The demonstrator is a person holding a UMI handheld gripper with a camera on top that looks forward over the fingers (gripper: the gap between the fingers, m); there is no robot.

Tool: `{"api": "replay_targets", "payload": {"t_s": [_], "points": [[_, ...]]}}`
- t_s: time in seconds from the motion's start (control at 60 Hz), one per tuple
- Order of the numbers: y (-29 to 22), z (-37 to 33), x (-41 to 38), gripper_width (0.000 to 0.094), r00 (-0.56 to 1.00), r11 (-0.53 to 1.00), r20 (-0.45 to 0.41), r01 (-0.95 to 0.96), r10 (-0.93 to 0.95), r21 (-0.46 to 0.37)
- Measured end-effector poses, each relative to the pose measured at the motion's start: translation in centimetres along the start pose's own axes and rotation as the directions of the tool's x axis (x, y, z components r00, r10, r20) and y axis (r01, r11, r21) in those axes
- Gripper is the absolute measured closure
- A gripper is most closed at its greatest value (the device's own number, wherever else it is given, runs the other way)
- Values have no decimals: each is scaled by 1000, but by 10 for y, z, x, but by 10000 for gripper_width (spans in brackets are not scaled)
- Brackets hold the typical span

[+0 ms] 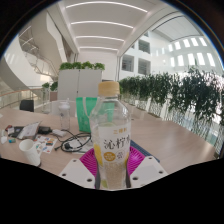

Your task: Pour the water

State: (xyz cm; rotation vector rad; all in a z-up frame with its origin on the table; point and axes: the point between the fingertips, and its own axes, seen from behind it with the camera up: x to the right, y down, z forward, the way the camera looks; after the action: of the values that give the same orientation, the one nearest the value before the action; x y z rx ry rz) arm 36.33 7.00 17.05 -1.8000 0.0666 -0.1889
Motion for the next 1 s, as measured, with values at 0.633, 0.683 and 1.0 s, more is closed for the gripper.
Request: {"api": "replay_targets", "payload": {"t_s": [0.633,0.683,1.0], "points": [[-76,56,-207,594,-581,-578,-53,814,-812,-60],[-78,57,-214,594,-641,-638,-49,767,-766,-60],[-66,60,-221,593,-566,-566,2,824,-824,-9]]}}
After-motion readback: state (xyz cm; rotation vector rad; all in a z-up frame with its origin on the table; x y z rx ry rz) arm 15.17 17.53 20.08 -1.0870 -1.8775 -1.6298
